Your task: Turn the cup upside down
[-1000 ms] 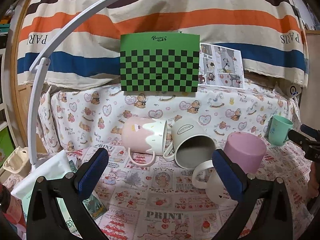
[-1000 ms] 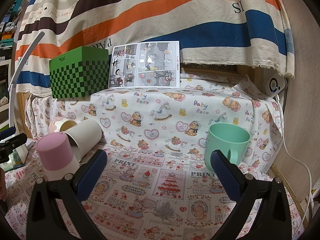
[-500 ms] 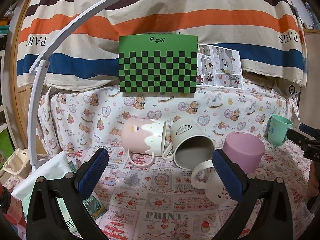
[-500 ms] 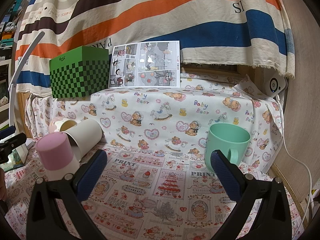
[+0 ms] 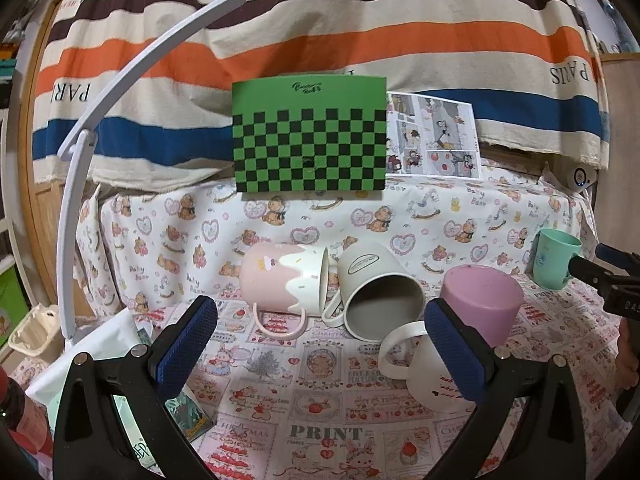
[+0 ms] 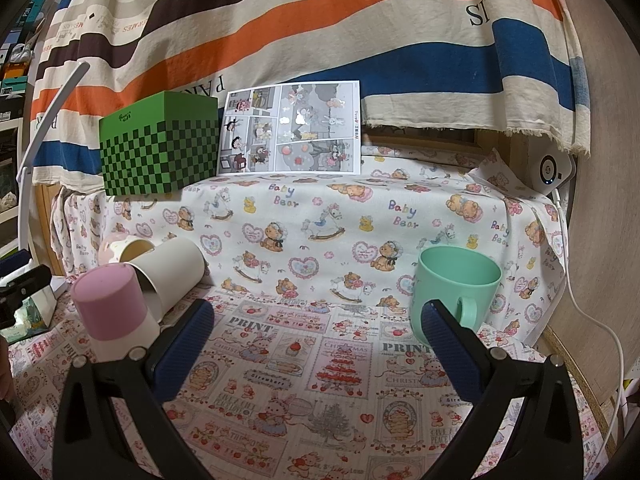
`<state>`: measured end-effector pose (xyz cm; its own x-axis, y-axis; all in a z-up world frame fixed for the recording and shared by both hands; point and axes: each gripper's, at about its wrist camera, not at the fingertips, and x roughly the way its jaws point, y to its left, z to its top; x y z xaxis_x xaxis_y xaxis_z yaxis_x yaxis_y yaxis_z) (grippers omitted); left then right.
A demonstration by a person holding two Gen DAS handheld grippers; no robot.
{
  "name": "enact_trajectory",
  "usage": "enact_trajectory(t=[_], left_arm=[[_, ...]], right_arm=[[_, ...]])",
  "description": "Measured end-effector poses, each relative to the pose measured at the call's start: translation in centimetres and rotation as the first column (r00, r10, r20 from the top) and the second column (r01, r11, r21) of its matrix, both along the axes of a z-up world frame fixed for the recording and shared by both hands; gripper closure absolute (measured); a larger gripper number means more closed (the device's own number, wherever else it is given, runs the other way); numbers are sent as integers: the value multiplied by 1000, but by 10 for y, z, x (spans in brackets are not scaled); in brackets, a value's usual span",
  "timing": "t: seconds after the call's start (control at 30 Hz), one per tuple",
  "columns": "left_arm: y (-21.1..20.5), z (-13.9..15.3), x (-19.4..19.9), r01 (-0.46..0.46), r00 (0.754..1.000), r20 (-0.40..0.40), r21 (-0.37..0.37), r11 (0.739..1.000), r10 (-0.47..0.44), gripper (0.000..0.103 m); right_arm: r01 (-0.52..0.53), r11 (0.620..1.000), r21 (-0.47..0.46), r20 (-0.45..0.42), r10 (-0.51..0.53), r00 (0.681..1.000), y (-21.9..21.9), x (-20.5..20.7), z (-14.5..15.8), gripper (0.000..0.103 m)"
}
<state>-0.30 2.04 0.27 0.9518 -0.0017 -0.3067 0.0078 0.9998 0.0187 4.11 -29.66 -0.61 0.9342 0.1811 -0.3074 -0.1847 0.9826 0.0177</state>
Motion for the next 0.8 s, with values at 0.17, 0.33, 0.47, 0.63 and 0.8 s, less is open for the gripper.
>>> enact_trajectory(t=[0.17, 0.33, 0.47, 0.63, 0.8], left_arm=[[-1, 0, -1, 8, 1000, -1, -3, 1000, -8, 0], [0, 1, 0, 8, 1000, -2, -7, 1000, -8, 0], [0, 1, 0, 7, 1000, -3, -8, 1000, -7, 0], [0, 0, 0, 6, 1000, -8, -8, 1000, -6, 0], [0, 0, 1, 7, 1000, -8, -7, 1000, -7, 0]], right_arm=[[-1, 1000, -1, 0, 1, 1000, 0, 0, 0, 0], [0, 1000, 0, 0, 0, 1000, 0, 0, 0, 0], [-1, 1000, 0, -1, 1, 1000, 0, 0, 0, 0], [0, 1000, 0, 0, 0, 1000, 0, 0, 0, 0], [-1, 1000, 0, 0, 1, 1000, 0, 0, 0, 0]])
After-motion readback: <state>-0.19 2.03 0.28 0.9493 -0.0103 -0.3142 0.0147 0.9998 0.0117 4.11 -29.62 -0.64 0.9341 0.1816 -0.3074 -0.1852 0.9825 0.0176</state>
